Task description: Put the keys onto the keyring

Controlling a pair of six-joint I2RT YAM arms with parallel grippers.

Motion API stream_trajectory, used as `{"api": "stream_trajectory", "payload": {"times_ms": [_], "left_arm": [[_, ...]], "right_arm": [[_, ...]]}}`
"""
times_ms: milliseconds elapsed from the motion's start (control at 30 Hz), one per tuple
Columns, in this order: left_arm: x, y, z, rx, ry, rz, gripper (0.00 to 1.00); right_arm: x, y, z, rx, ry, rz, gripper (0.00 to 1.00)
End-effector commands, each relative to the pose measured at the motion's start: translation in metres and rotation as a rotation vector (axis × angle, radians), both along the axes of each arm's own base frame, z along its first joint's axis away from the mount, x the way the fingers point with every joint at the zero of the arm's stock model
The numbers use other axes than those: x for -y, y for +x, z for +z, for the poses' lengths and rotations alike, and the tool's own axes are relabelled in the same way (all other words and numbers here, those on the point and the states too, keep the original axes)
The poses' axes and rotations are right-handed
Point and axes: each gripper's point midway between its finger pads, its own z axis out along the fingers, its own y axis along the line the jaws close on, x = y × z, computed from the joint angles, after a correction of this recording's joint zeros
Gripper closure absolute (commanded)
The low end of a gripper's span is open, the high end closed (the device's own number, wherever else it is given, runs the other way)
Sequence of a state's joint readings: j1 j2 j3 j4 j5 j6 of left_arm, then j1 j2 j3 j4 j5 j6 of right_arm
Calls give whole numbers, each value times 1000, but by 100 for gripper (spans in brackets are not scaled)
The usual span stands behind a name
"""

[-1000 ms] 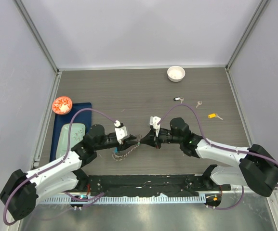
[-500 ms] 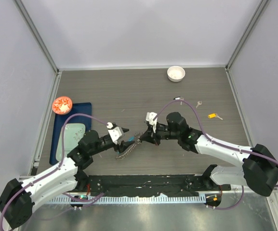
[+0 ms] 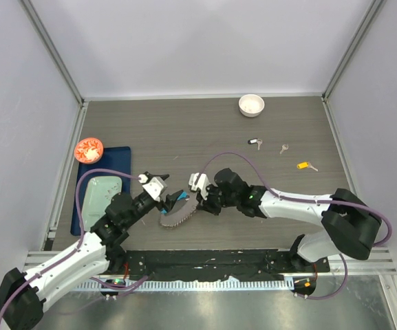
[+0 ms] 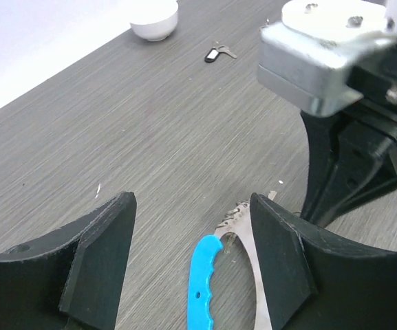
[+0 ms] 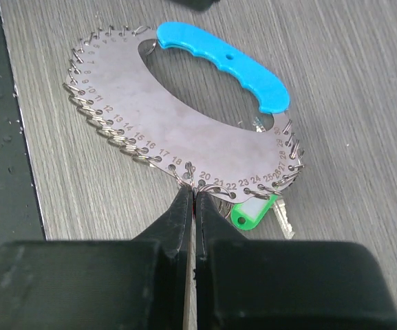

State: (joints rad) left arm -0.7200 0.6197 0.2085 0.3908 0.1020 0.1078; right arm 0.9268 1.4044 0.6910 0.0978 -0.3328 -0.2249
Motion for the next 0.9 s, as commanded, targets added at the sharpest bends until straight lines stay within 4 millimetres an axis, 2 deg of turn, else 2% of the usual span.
{"api": "stream_trajectory", "payload": {"times_ms": [0, 200, 267, 300, 500, 567, 600, 667, 700, 767, 800, 867], "left_arm": [[-8, 9, 17, 36, -51, 72, 29], [-23, 15, 21, 50, -80, 154, 28], [-26, 15, 21, 55, -88, 169, 28], [-27, 14, 24, 66, -99, 174, 28], [-30, 15, 25, 68, -104, 187, 28], [-30, 15, 24, 64, -100, 188, 27], [-30, 15, 24, 62, -99, 188, 27], [-29, 15, 25, 63, -97, 186, 27], [-30, 15, 24, 59, -95, 188, 27], [-29, 15, 25, 60, -96, 186, 27], [-29, 15, 25, 60, -96, 186, 27], [-30, 15, 27, 65, -101, 184, 27]], "right_arm": [[1, 4, -4, 24, -18, -51, 98], [15, 1, -42, -46, -131, -113, 97], [14, 6, -44, -35, -152, -128, 97], [16, 10, -52, -29, -178, -142, 97], [9, 23, -59, -11, -224, -154, 94], [4, 25, -54, -22, -224, -157, 91], [8, 20, -56, -50, -246, -163, 85], [7, 24, -42, -47, -230, -186, 77], [12, 22, -41, -64, -244, -208, 68], [13, 27, -22, -45, -227, -245, 60], [17, 26, -19, -52, -239, -256, 53], [16, 29, 2, -42, -200, -281, 46]]}}
